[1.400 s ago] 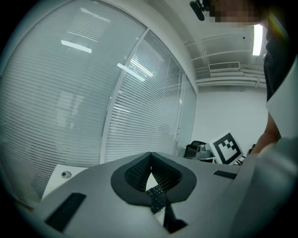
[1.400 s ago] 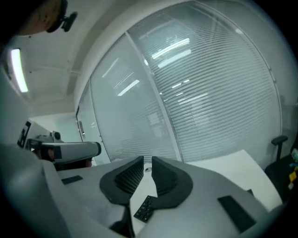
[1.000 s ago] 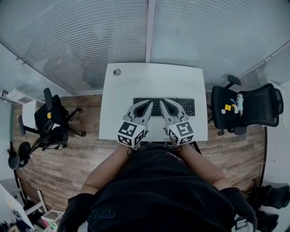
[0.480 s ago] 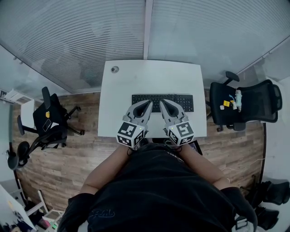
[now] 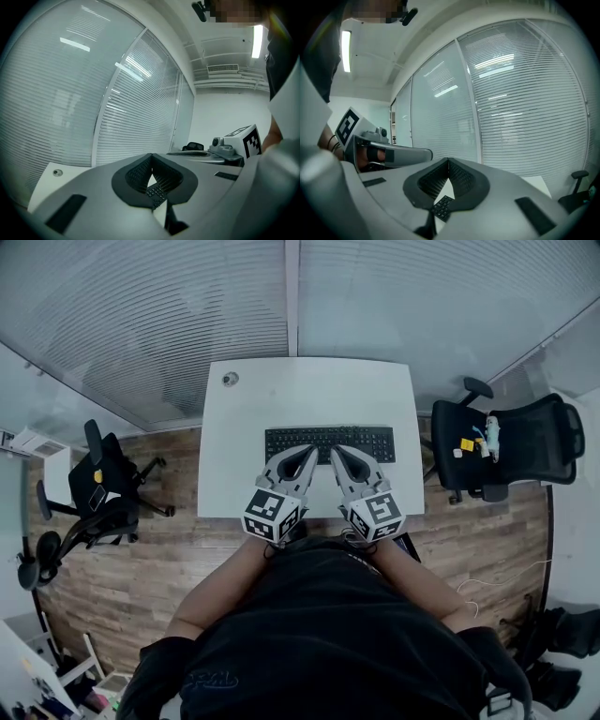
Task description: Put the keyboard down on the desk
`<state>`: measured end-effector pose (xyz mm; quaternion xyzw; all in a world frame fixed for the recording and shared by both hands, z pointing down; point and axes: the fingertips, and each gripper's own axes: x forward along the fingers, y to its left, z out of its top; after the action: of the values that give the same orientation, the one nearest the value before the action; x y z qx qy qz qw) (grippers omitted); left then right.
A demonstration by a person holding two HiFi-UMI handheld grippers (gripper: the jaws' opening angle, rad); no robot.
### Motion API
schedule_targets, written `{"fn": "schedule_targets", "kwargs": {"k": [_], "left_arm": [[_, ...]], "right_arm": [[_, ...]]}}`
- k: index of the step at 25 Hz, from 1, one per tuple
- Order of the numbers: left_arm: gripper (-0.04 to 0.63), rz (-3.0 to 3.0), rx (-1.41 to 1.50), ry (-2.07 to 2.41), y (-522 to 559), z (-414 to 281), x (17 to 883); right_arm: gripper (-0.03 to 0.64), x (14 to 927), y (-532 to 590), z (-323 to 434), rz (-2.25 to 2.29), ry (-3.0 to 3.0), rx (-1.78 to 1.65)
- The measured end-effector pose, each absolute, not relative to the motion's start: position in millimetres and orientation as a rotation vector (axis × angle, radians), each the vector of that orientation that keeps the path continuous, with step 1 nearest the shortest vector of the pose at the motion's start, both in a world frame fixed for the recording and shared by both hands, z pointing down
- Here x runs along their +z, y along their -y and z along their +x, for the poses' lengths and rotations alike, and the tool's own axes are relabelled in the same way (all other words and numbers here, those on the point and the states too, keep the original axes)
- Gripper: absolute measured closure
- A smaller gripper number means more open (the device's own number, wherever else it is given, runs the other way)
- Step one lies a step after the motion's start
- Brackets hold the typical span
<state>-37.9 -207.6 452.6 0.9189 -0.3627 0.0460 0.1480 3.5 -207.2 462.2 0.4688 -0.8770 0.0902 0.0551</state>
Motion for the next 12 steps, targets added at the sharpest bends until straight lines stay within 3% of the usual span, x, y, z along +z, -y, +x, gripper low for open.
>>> {"fn": "schedule_targets", "kwargs": {"k": [12], "left_arm": [[0.581, 2.656, 0.163, 1.004, 179.7, 35.5, 452.1]], "right_arm": [[0.594, 459.0, 185.2, 71.6, 1.438, 2.670, 0.278]]}}
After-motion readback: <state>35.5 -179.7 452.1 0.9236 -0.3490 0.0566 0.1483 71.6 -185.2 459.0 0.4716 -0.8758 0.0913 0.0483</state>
